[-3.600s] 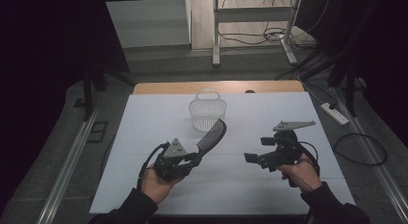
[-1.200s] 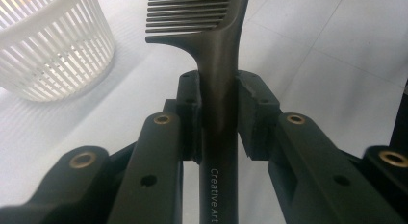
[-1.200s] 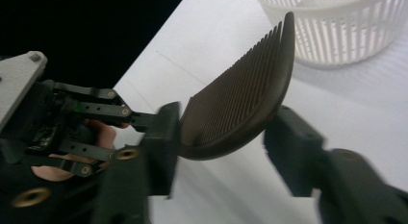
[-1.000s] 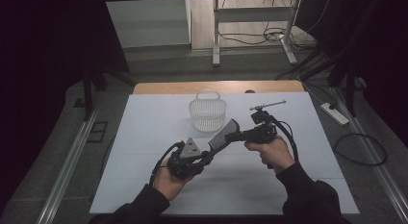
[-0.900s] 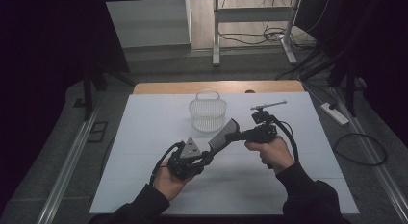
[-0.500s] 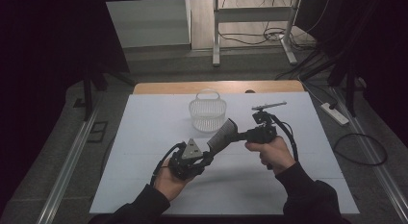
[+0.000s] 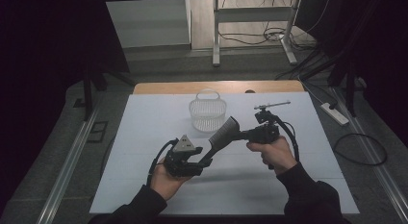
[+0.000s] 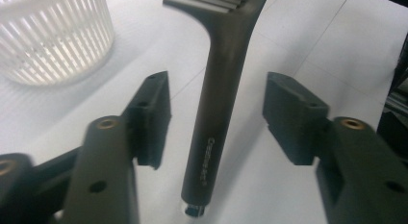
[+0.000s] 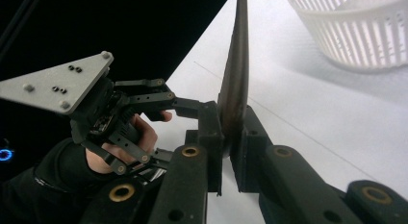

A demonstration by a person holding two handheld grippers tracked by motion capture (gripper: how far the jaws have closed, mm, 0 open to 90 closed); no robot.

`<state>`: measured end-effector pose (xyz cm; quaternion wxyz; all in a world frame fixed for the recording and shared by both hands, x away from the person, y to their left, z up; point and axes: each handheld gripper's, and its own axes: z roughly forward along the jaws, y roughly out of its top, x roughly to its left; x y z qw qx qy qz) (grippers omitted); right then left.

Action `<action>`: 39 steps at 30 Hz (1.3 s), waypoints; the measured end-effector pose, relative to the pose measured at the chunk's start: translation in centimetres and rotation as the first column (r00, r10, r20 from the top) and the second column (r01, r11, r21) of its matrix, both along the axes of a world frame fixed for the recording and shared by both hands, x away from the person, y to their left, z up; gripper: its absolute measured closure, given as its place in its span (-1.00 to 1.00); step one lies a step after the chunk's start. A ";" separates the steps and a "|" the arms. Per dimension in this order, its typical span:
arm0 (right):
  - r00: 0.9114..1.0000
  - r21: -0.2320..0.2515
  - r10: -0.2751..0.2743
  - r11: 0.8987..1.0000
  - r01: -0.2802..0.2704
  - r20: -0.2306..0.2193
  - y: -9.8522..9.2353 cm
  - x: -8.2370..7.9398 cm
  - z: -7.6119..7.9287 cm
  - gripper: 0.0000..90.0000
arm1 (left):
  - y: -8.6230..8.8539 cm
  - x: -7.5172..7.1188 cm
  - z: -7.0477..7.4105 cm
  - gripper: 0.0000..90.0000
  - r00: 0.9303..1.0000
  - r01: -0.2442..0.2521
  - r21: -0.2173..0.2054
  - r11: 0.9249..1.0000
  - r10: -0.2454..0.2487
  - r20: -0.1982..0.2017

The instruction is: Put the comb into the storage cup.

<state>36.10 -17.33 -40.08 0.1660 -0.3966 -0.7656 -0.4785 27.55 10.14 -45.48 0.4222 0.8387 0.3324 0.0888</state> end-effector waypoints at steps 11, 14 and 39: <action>0.999 0.007 -0.027 1.000 0.027 0.035 -0.6 0.0 0.4 0.86 | 1.8 0.1 0.1 -0.55 0.998 -0.034 -0.087 0.996 0.028 -0.064; 0.998 0.008 -0.034 0.999 0.033 0.046 -0.8 0.0 0.5 0.86 | 2.4 0.2 0.1 -0.69 0.995 -0.047 -0.102 0.994 0.038 -0.089; 0.993 0.022 -0.074 0.997 0.072 0.095 -1.9 -0.1 1.4 0.85 | 5.8 -0.6 0.0 -0.98 0.993 -0.089 -0.089 0.992 0.081 -0.091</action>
